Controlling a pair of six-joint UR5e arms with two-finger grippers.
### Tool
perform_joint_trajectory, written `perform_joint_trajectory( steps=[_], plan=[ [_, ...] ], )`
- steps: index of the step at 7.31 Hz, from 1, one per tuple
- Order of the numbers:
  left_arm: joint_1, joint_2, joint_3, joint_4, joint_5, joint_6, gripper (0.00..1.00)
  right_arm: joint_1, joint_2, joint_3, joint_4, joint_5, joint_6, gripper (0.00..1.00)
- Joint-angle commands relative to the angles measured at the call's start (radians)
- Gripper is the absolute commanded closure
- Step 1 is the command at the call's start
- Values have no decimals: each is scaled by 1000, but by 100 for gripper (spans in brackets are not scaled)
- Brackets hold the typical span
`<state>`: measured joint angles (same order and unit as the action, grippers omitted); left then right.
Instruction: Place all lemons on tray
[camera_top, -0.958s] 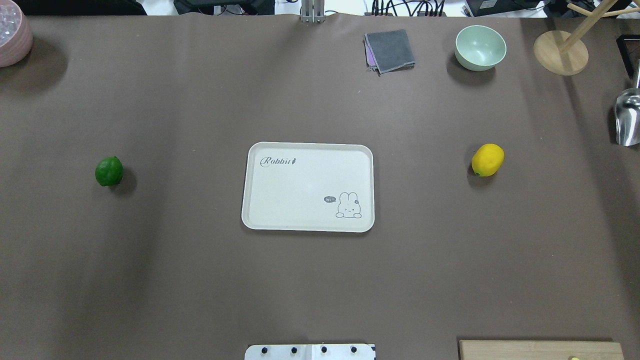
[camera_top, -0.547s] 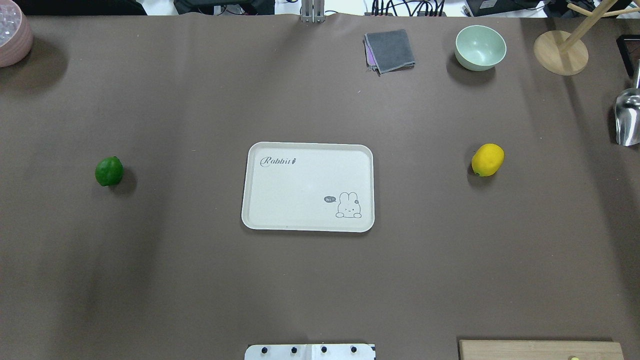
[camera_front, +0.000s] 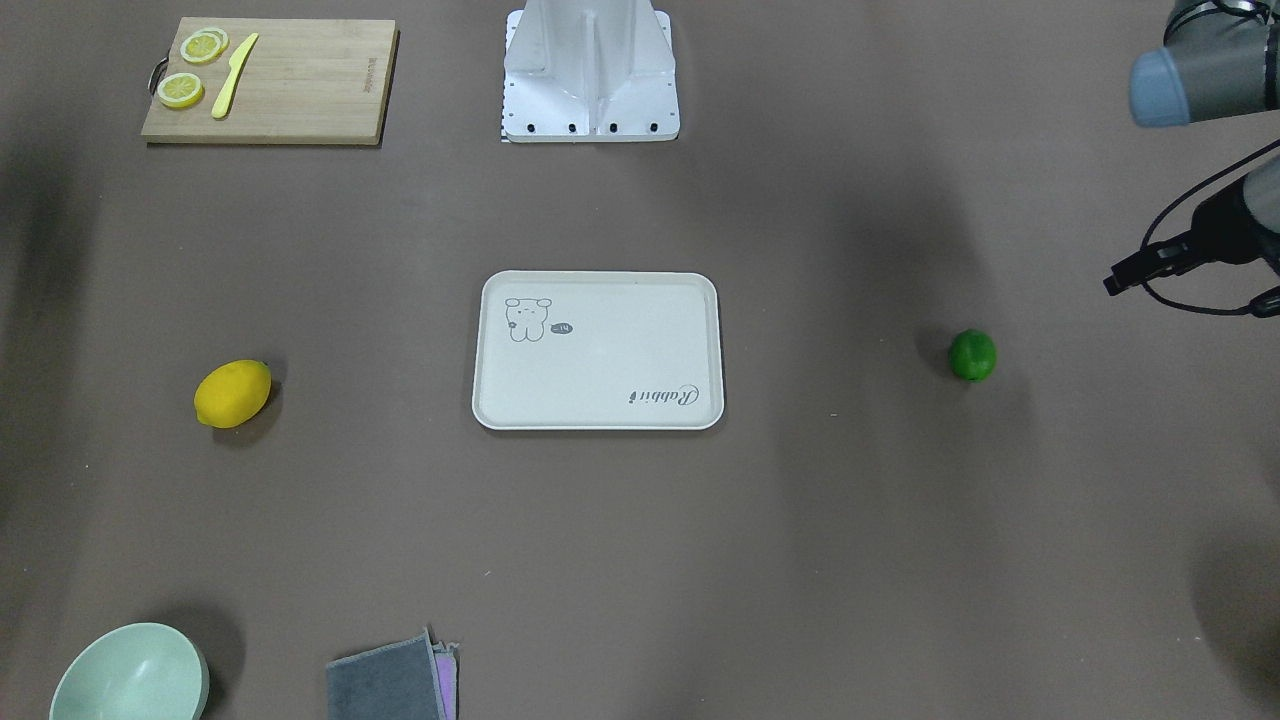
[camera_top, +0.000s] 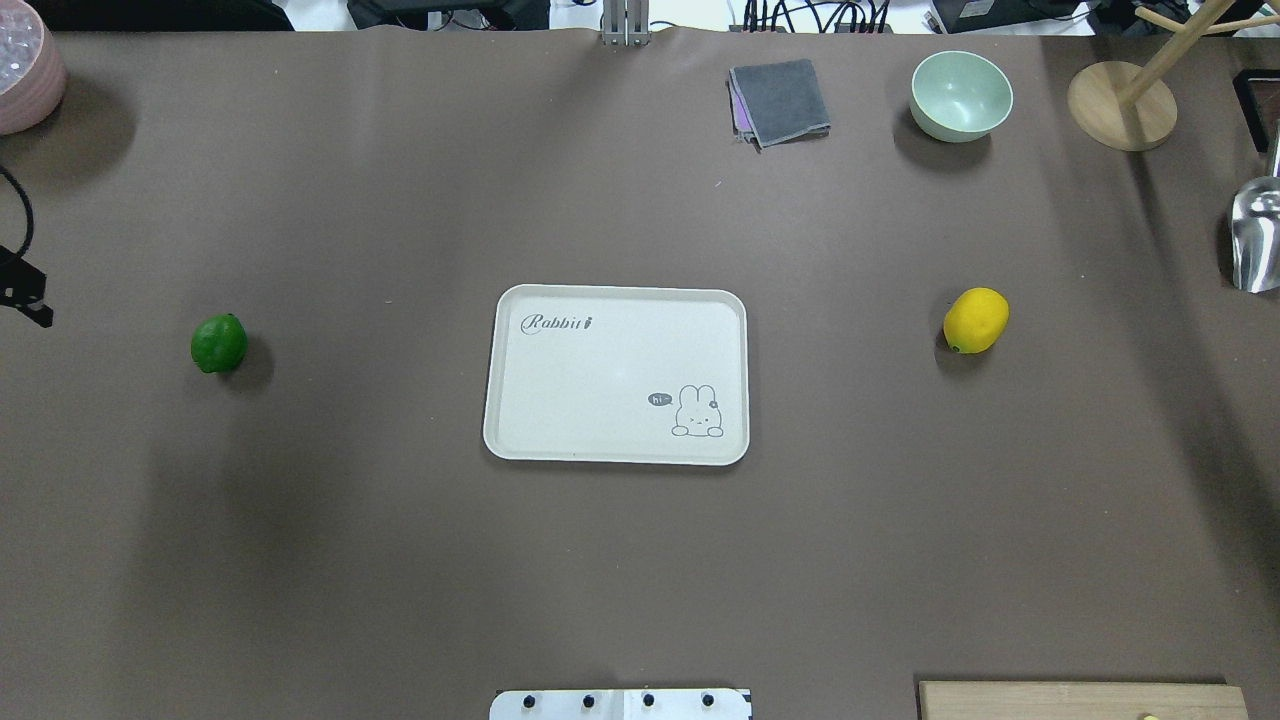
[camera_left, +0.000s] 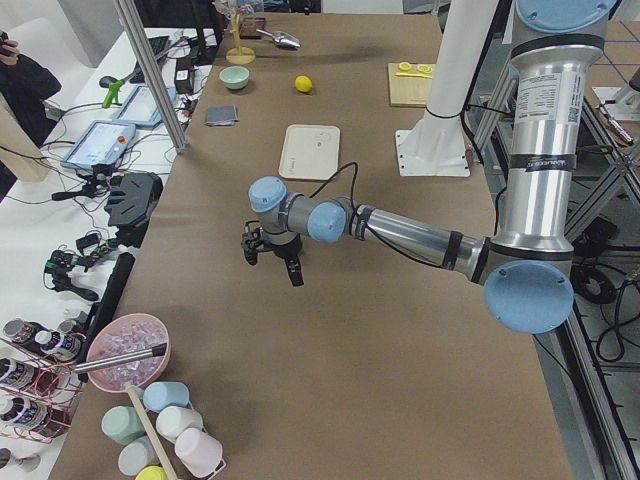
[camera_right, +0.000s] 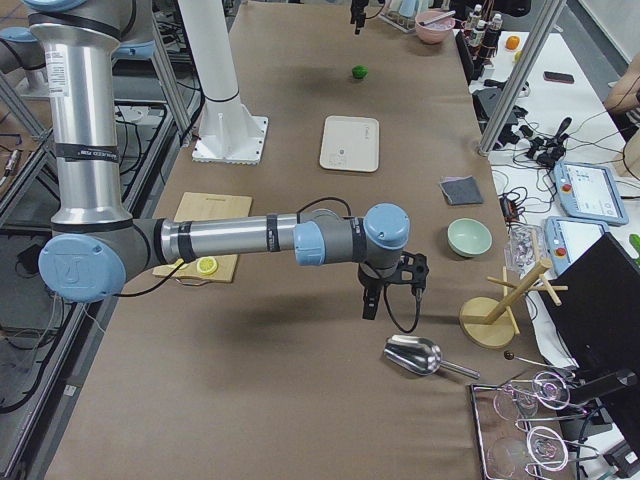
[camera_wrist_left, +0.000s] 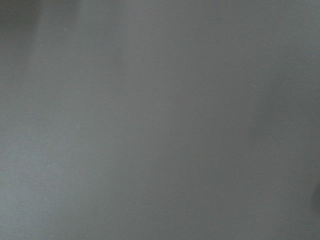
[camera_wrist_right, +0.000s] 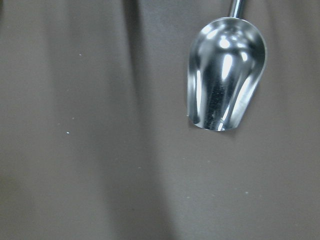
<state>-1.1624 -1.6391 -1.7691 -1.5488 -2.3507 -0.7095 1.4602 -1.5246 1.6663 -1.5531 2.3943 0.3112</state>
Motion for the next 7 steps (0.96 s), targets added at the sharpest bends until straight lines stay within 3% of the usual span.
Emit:
perform_joint_trajectory(
  steps=[1,5,7],
  plan=[
    [84,-141,66,-2,4,-54,4,-117,114,7,2,8,194,1],
    [171,-177,140,-123,10,-120,4,-282,269,-40,1,-9,447,1],
    [208,-177,183,-211,31,-122,4,-325,305,-118,1,-6,586,1]
  ],
)
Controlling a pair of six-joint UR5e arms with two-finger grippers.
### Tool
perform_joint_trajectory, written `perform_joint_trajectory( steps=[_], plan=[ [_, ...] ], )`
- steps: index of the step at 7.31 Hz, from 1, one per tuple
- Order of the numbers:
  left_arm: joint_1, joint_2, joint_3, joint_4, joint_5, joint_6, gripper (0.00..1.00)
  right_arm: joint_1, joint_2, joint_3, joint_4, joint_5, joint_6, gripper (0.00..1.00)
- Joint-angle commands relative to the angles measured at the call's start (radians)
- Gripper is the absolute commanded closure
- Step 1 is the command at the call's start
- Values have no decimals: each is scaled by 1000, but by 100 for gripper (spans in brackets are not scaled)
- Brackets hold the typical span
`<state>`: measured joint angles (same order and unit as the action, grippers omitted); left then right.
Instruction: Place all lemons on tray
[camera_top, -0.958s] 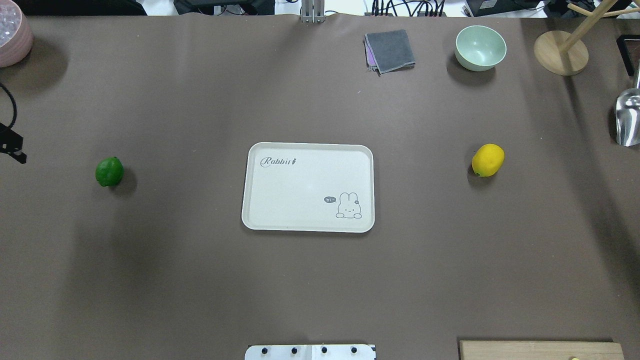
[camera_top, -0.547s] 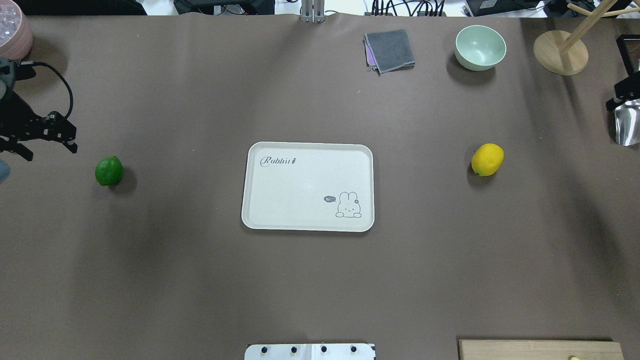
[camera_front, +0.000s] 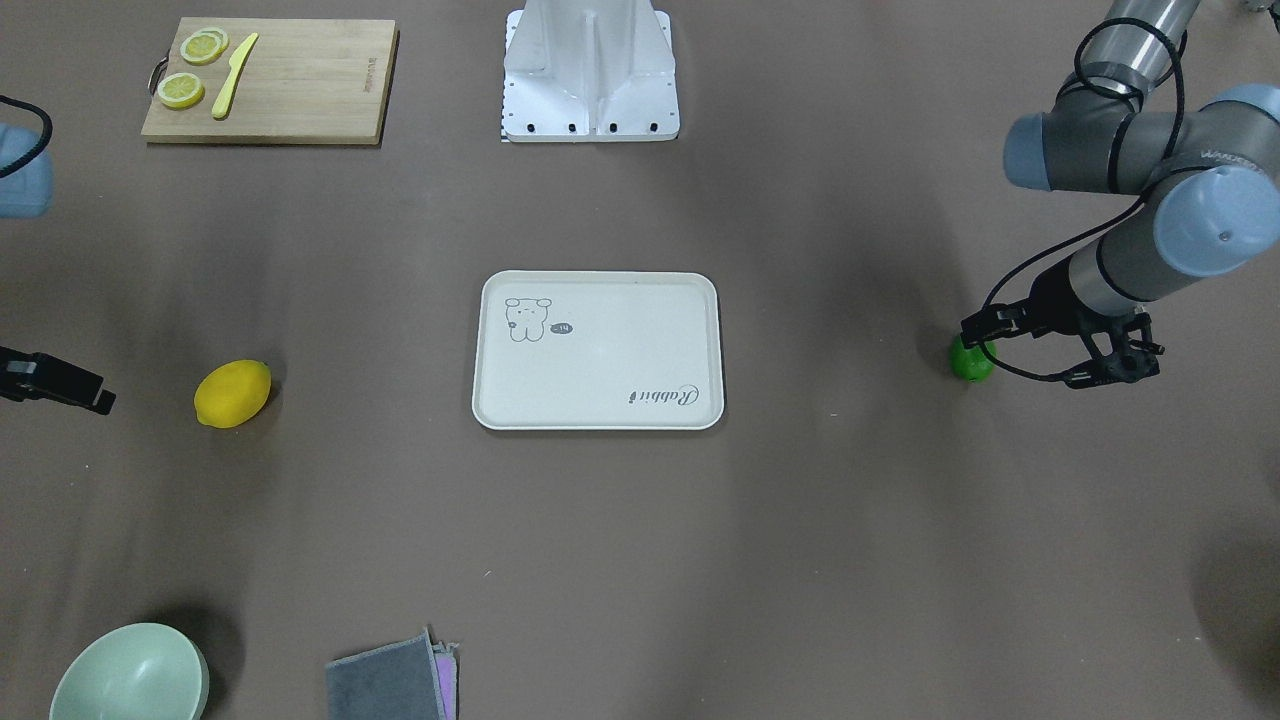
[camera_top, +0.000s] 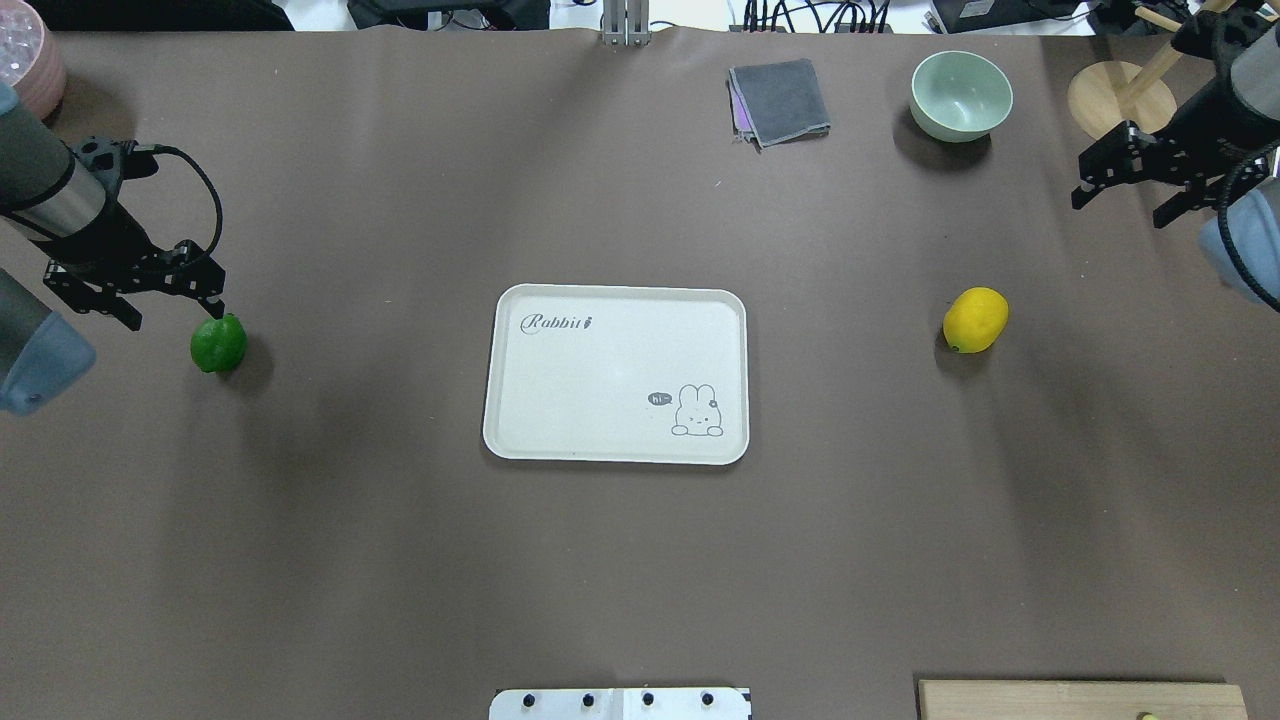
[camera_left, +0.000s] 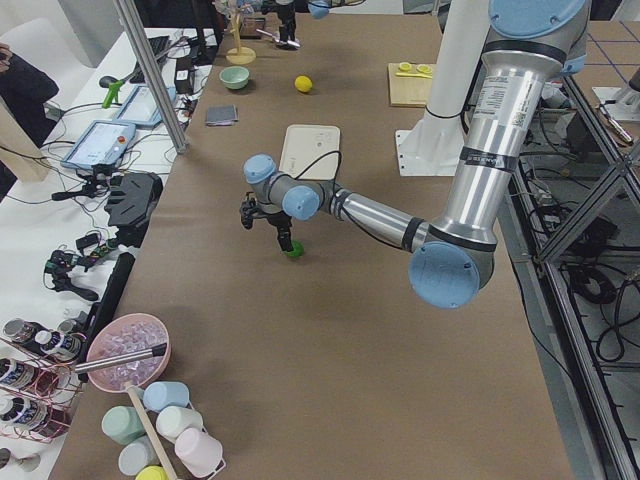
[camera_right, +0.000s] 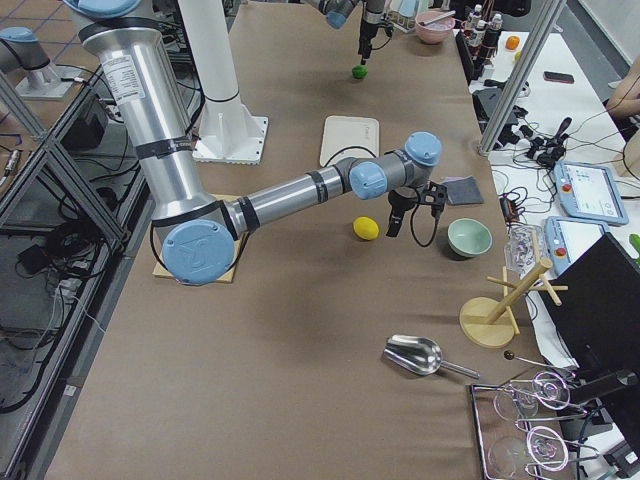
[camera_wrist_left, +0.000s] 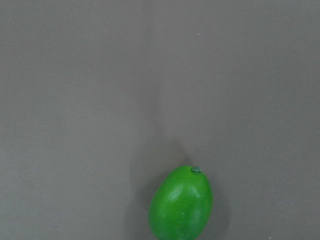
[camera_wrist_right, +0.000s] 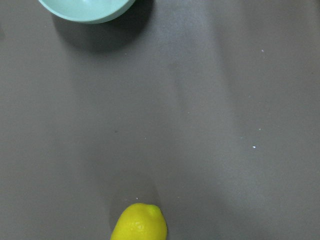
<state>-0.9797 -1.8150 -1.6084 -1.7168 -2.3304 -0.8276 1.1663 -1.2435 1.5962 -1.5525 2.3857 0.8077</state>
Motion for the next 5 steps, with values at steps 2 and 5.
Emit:
perform_joint_trajectory(
  steps=[2,5],
  plan=[
    [73,0,22,-73,82,-8,5,-75,70,-119,2,9,148,1],
    [76,20,27,-114,86,4,77,-114,76,-139,2,10,139,1]
  ],
)
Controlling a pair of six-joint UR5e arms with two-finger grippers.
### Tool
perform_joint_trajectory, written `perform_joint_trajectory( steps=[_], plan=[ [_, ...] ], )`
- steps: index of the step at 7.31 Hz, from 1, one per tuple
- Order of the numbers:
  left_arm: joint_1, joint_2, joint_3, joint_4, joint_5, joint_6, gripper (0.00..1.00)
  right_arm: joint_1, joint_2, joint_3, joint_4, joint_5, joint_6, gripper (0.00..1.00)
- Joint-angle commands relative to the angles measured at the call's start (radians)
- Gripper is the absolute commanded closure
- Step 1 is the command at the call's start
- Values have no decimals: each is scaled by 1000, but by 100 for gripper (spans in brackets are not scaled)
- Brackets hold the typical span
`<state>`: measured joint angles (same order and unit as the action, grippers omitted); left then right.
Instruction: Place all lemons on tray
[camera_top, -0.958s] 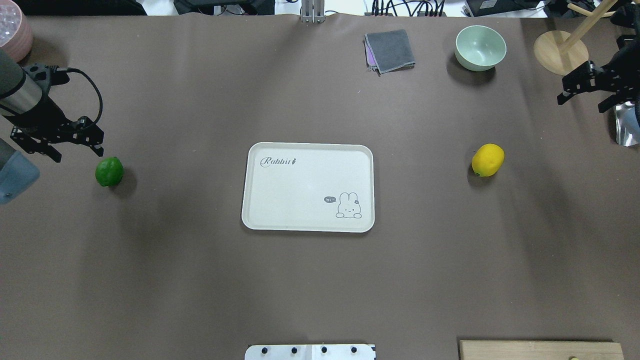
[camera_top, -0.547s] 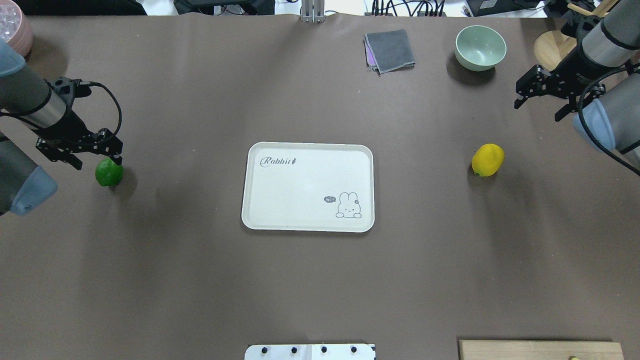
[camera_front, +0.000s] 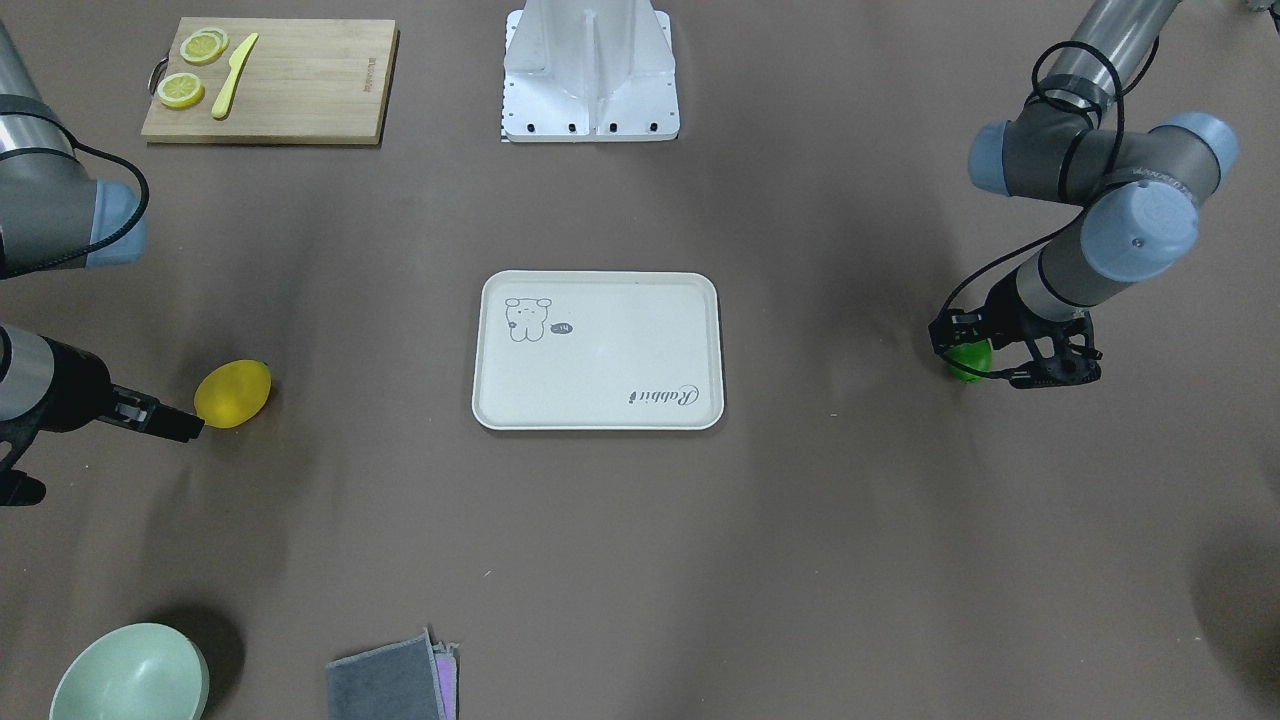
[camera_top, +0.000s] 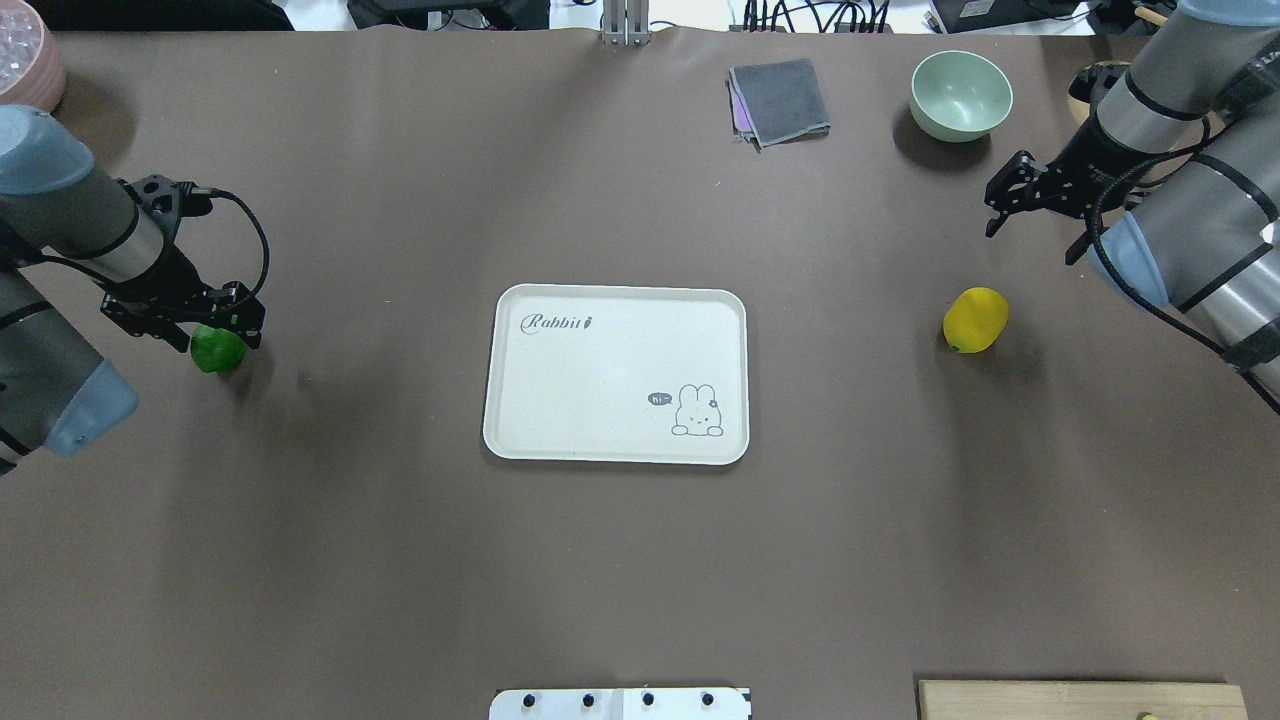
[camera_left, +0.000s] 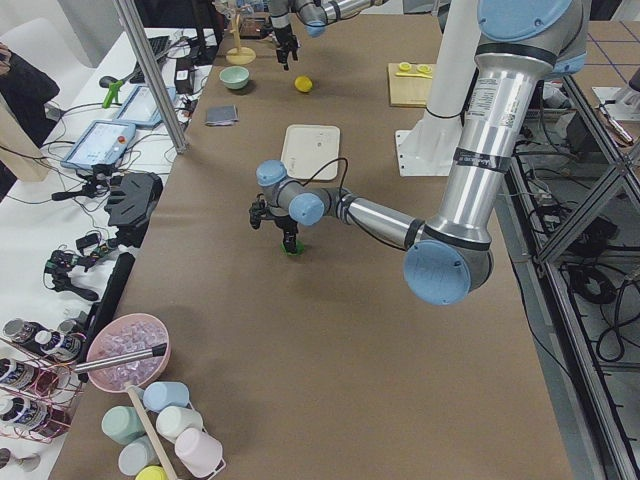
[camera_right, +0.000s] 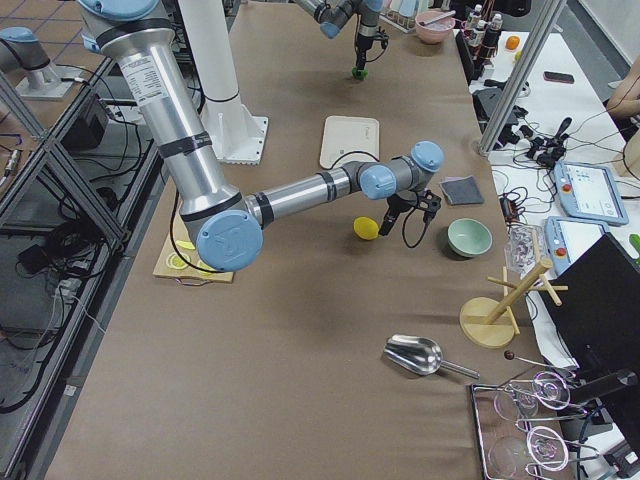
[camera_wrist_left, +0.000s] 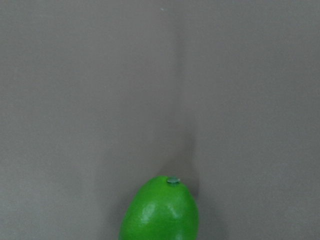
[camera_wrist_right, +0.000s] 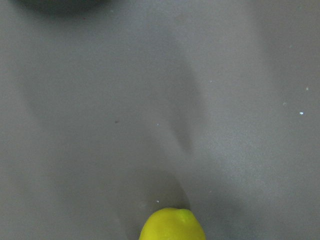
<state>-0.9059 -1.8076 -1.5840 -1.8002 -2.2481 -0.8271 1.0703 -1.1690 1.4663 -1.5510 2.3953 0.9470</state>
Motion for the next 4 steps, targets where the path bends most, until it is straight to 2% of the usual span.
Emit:
perform_joint_trajectory(
  steps=[1,3,4],
  plan=[
    [2,22,12,-75,4,-7,100,-26,2,-18,0,2,-4,1],
    [-26,16,-8,-35,-52,2,100,-44,2,-30,0,24,-5,2],
    [-112,10,-16,25,-129,47,100,-49,0,-30,-1,27,-17,2]
  ],
)
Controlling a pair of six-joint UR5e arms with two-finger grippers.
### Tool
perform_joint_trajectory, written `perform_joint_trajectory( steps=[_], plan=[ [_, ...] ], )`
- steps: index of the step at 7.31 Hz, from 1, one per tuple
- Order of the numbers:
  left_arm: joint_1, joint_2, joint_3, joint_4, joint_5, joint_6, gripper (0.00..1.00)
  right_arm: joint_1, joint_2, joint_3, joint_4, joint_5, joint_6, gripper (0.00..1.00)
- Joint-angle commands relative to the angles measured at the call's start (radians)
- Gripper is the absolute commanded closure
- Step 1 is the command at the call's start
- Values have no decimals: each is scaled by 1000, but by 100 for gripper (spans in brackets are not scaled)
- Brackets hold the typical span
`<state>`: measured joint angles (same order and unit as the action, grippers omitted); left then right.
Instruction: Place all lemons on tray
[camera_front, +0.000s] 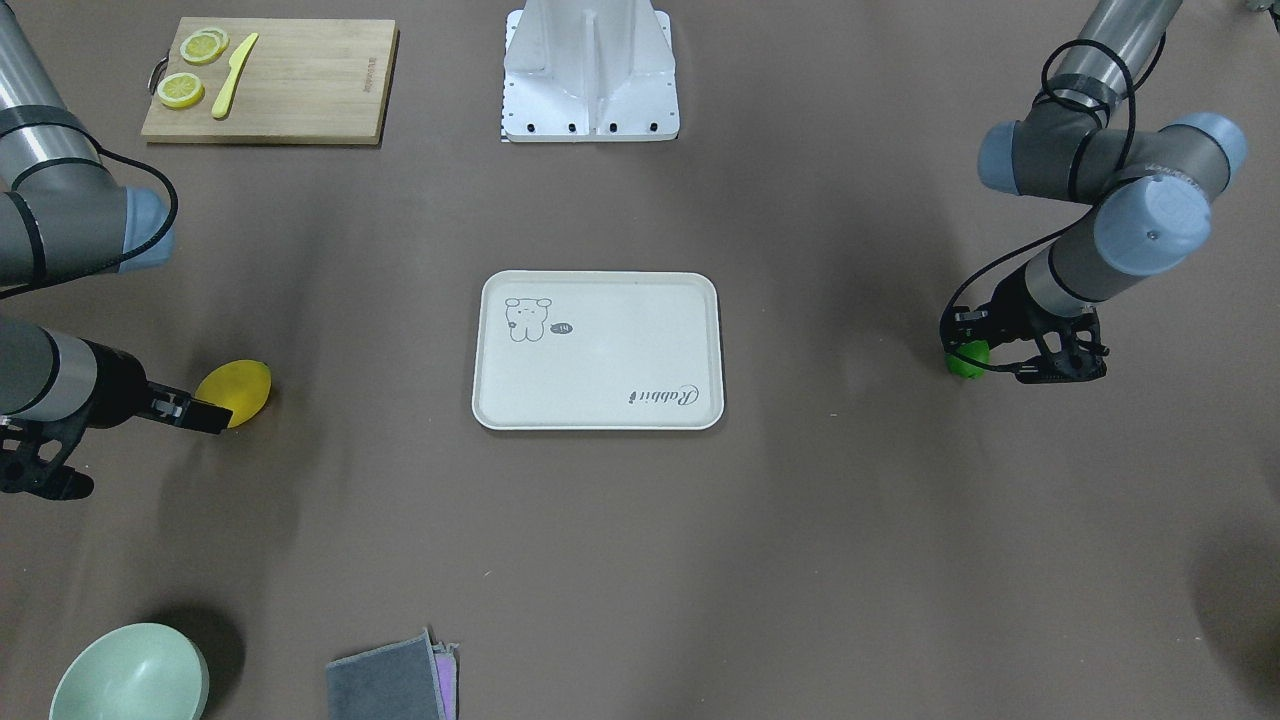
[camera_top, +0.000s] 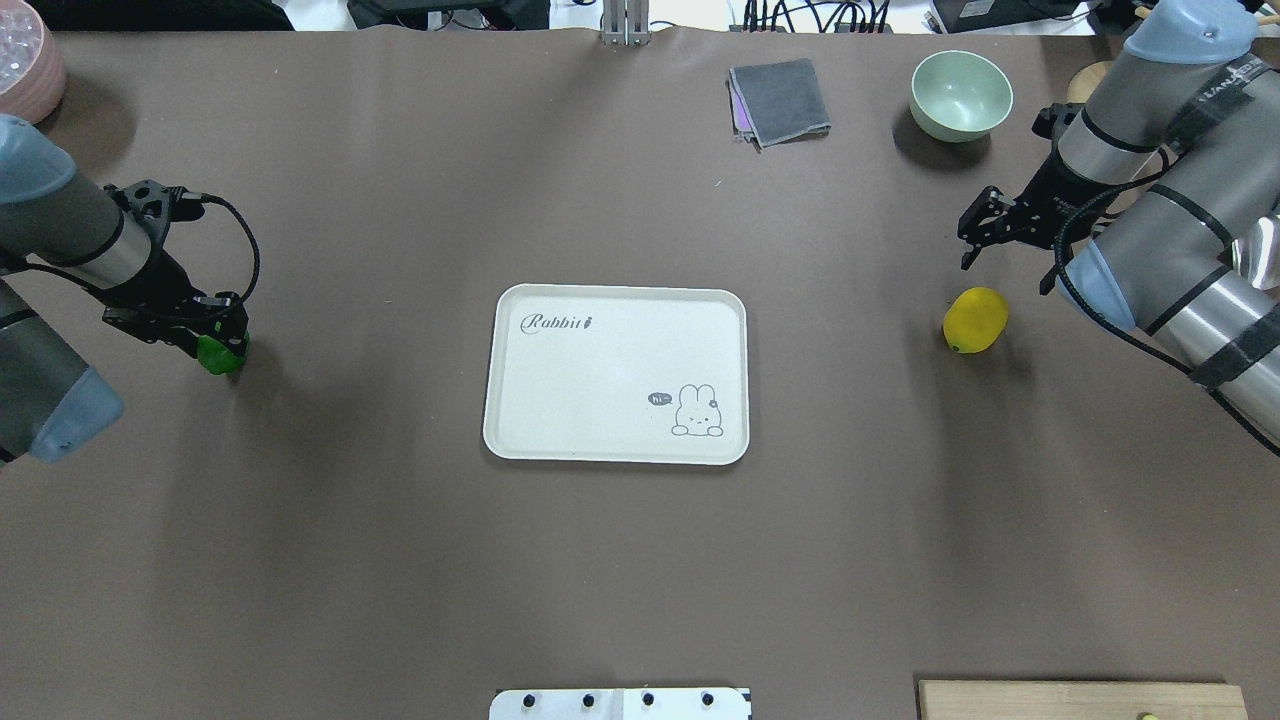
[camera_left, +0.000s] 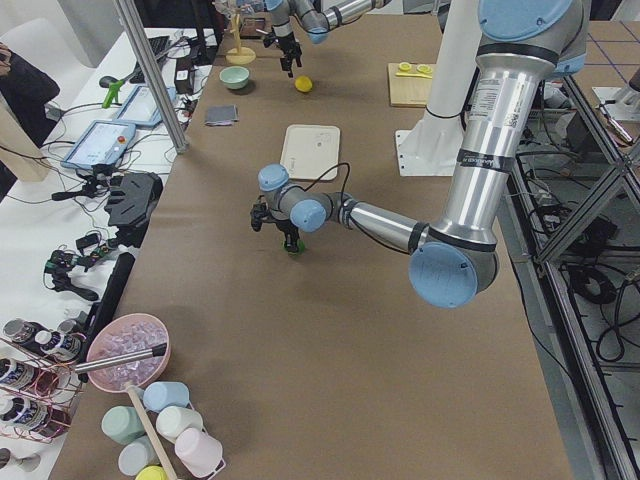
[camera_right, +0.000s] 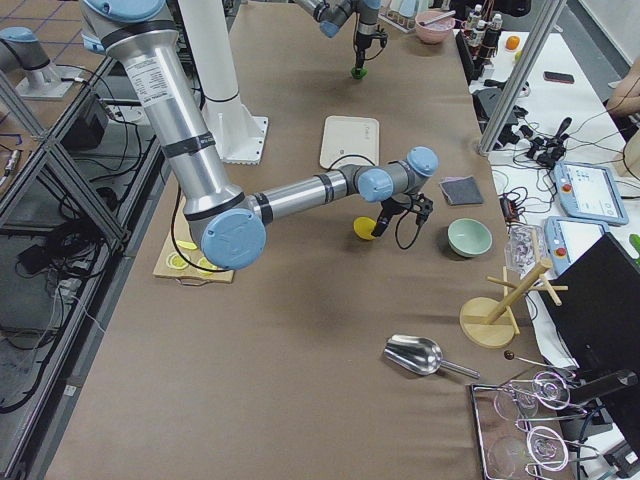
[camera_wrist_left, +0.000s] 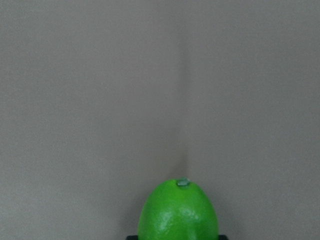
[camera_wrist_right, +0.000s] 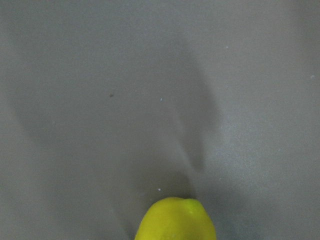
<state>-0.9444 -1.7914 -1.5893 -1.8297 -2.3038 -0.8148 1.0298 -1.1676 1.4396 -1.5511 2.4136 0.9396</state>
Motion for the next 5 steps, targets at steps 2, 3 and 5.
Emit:
perform_joint_trajectory(
  steps=[2,3,5],
  plan=[
    [-190,-3,-206,338,-120,173,100,-14,3,-40,-1,18,-41,2],
    [-214,-20,-260,486,-115,237,100,-19,3,-48,-3,27,-47,2],
    [-240,-78,-282,549,-111,234,100,-25,16,-61,-3,33,-48,2]
  ],
)
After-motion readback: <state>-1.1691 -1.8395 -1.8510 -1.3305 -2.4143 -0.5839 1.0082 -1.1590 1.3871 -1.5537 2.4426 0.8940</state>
